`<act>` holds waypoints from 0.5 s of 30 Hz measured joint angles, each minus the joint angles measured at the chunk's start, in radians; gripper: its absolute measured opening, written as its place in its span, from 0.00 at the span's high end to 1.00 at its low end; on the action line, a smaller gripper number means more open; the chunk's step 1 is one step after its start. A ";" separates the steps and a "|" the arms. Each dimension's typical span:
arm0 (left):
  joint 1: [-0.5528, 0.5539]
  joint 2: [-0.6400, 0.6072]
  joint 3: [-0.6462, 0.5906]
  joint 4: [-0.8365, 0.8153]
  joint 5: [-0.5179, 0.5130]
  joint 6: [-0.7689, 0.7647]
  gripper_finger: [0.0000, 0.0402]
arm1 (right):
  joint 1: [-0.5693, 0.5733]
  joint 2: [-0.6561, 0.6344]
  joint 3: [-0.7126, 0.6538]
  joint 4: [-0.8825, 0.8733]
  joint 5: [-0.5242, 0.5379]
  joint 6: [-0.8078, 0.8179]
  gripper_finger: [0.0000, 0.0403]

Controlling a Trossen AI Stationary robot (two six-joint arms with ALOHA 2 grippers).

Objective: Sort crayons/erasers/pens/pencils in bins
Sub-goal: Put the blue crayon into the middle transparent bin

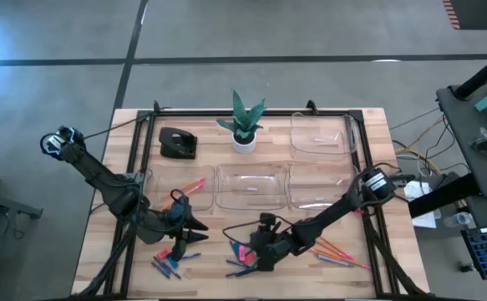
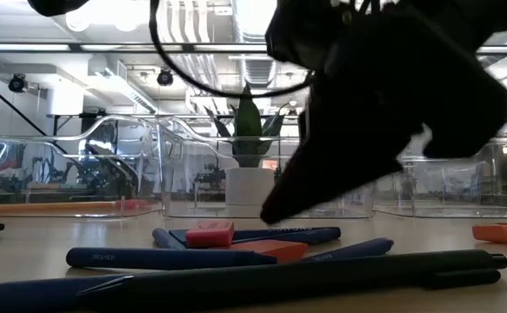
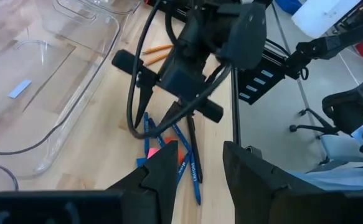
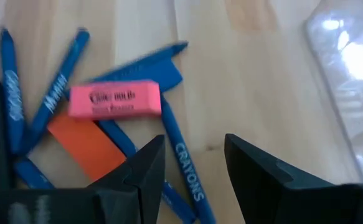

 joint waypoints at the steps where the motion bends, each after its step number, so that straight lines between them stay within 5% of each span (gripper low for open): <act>1: 0.000 0.000 0.000 -0.001 0.000 0.000 0.72 | -0.001 0.009 0.001 0.000 0.001 0.000 0.61; 15: 0.001 0.000 -0.002 -0.003 -0.008 0.001 0.72 | -0.021 0.043 0.018 -0.010 -0.055 0.040 0.71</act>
